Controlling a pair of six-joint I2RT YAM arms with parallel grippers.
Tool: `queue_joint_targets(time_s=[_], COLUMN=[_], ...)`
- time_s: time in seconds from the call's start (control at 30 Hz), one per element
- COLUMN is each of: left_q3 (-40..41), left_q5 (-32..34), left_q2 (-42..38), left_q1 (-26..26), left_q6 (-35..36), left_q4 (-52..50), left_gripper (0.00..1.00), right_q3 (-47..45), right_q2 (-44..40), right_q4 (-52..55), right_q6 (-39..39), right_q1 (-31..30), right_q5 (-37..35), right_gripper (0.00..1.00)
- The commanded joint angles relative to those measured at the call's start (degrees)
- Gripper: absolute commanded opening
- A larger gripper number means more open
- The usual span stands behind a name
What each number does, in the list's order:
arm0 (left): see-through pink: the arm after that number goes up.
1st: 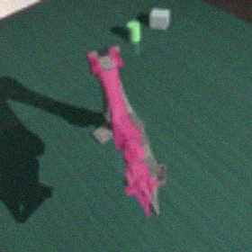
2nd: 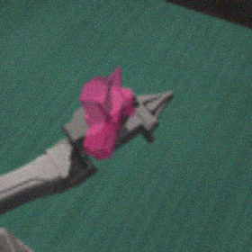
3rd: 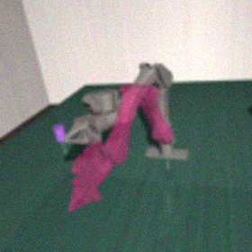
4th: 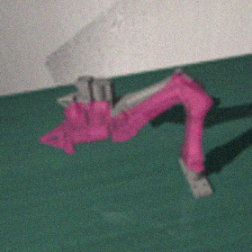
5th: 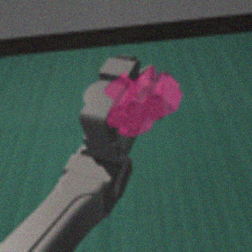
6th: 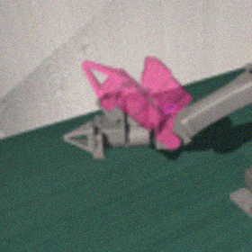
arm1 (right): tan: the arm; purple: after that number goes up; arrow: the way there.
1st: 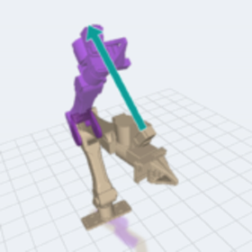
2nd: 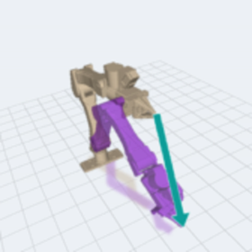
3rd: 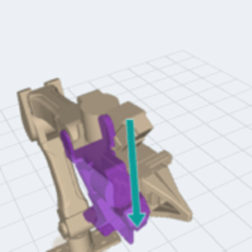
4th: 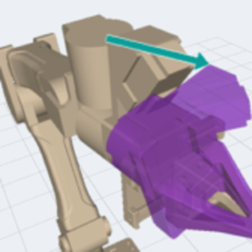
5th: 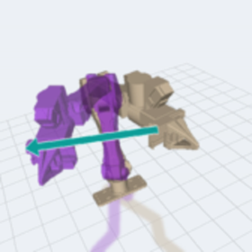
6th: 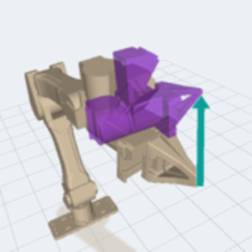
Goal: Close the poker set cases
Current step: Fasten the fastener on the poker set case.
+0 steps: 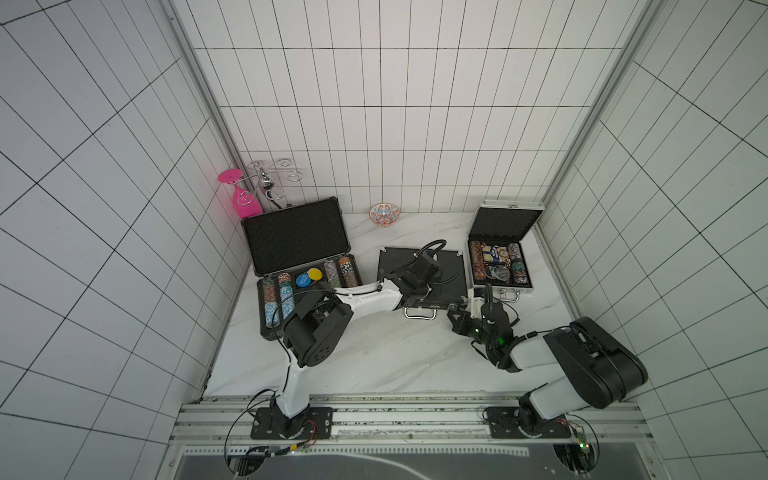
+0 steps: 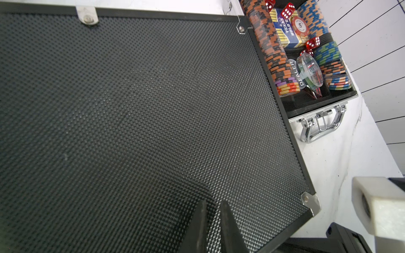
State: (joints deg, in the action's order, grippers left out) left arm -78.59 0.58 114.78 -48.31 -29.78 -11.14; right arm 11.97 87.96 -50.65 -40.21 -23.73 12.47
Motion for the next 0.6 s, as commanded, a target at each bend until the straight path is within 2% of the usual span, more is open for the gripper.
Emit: queue_joint_targets(time_s=[0.0,0.17,0.57], left_q3=[3.13,3.57,4.82], left_q5=[-0.79,-0.66,-0.79], left_q2=[3.42,3.20,3.74], left_q1=[-0.82,-0.64,-0.57], left_q6=[0.26,0.29,0.10], left_q4=[-6.54,-6.46,-6.27], left_gripper=[0.15,0.15,0.15], right_q3=[2.13,1.03,2.01], right_q2=[1.77,0.57,0.78], right_q4=[0.38,1.38,2.08], right_q6=[-2.97,-3.55,-2.51], right_q1=[-0.03,1.38,3.60], right_q5=[-4.65,-6.29,-5.35], right_gripper=[0.05,0.05,0.05])
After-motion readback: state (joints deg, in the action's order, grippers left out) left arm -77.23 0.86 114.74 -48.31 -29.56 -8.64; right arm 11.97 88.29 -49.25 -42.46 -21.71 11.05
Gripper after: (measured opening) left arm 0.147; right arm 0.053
